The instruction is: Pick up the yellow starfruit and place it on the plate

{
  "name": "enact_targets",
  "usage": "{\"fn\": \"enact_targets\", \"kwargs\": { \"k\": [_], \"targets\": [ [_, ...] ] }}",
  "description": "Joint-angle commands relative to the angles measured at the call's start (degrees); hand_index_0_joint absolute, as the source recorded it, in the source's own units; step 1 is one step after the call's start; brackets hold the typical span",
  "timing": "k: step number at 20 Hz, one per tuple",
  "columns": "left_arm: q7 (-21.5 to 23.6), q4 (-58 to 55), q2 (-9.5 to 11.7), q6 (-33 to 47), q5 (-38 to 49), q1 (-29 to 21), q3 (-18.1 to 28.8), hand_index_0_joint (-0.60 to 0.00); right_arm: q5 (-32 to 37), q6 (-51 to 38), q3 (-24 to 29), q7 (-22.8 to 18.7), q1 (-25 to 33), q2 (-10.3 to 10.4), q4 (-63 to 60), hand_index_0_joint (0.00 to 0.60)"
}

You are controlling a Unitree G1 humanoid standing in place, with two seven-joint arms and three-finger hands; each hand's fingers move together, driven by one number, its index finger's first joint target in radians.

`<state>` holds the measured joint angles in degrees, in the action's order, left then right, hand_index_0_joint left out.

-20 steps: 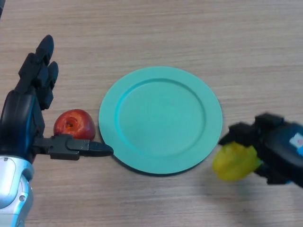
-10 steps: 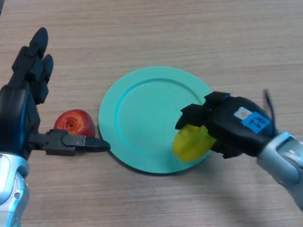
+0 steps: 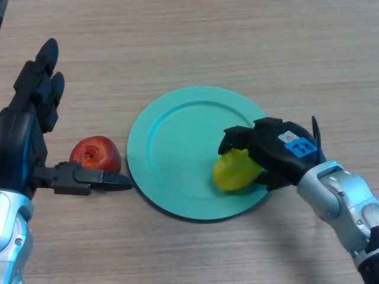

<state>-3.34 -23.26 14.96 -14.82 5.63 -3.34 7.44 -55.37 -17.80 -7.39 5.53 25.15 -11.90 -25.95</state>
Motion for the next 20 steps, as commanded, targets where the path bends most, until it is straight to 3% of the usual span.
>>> {"fn": "enact_targets", "kwargs": {
  "k": [1,2,4,8,12,16,20],
  "targets": [
    [0.3,-2.5,1.6,8.8,0.5,-2.2,3.8,0.0,6.3,-1.3,2.8,-3.5,2.7,-0.1,4.1,0.403],
    [0.4,-2.2,1.6,8.6,0.5,-2.4,3.6,0.0,7.9,-1.1,2.8,-4.5,2.9,0.1,4.5,0.253],
    [0.5,-1.5,1.7,8.1,1.3,-3.0,3.4,0.0,14.2,0.6,3.2,-6.4,3.4,0.8,7.6,0.021],
    [1.8,0.7,2.7,10.0,-1.1,-5.4,3.0,0.0,28.2,8.1,4.4,-1.4,0.1,0.7,20.9,0.0],
    [2.4,1.7,1.6,10.4,-2.2,-4.9,1.2,0.0,38.6,16.0,8.5,3.4,-5.5,-2.3,35.0,0.0],
    [2.2,0.6,0.6,9.4,-2.5,-4.7,-0.7,0.0,50.5,23.9,12.3,6.1,-12.9,-4.2,47.4,0.0],
    [0.2,0.0,0.1,8.6,-2.3,-3.0,-1.1,0.0,58.3,23.7,15.4,8.2,-18.7,-4.8,51.9,0.0]
  ]
}}
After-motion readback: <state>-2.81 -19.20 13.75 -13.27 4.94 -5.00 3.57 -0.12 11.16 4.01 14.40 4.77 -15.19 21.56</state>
